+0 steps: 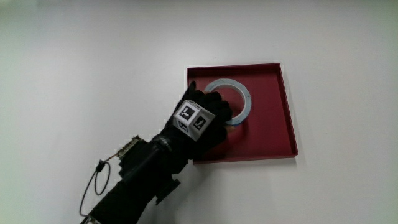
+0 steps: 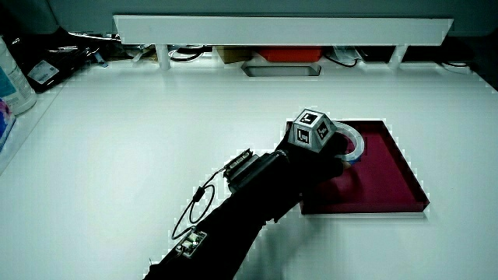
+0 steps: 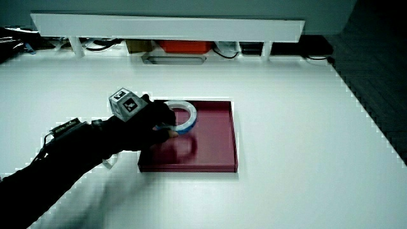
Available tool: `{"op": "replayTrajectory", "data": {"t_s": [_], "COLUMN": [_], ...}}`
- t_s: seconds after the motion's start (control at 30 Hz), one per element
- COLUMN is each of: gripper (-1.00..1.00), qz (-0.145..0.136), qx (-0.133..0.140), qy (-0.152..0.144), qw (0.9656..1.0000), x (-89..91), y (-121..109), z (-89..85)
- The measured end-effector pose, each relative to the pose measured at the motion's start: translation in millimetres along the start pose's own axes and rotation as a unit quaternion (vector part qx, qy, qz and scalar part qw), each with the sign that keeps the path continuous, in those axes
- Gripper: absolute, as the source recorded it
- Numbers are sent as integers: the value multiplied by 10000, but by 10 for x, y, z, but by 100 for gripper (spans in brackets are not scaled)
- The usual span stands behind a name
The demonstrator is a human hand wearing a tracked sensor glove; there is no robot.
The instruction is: Place blue tape
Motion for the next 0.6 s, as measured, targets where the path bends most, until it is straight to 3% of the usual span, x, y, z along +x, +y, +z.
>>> {"op": "replayTrajectory", "data": {"t_s": [0.2, 0.4, 0.6], "gripper": [0, 0, -13], "qz": [170, 208, 263], "qx": [-267, -355, -486], "qy": [2, 85, 113], "qw": [9995, 9991, 9984], "x": [-69, -66, -73], "y": [48, 82, 95], "z": [-148, -158, -175]}}
